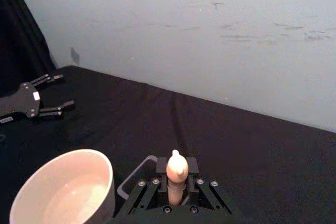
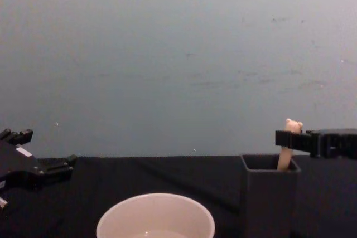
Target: Pick up the stirring spoon with one hand, stir inside the cup, then place it back in its original position.
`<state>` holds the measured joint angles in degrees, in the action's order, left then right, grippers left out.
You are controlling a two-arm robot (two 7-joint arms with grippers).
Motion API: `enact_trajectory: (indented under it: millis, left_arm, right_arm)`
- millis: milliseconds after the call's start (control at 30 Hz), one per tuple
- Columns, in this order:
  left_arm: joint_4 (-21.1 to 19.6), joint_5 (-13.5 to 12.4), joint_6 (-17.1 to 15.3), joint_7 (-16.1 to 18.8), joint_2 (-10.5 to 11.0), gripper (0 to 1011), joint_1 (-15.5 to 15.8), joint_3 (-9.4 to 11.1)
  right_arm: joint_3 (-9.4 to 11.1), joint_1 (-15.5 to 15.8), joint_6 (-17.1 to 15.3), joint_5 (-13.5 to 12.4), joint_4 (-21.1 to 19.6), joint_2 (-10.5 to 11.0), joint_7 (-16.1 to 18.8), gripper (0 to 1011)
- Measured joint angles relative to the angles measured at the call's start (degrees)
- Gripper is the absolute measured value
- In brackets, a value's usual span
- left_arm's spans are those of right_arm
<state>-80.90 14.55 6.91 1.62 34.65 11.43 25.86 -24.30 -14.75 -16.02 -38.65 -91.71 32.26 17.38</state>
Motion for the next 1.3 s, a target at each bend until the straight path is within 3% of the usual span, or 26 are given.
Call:
enact_trajectory:
  millis: [733,1300]
  left_arm:
    - [0.0,0.0,0.0,0.0,0.0,1001,0.0,0.0]
    - [0.0,0.0,0.0,0.0,0.0,1001,0.0,0.0]
  right_arm:
    - [0.0,0.0,0.0,0.1,0.0,0.0,-0.1,225]
    - [0.0,0.0,0.0,0.0,0.0,0.0,-0.1,755]
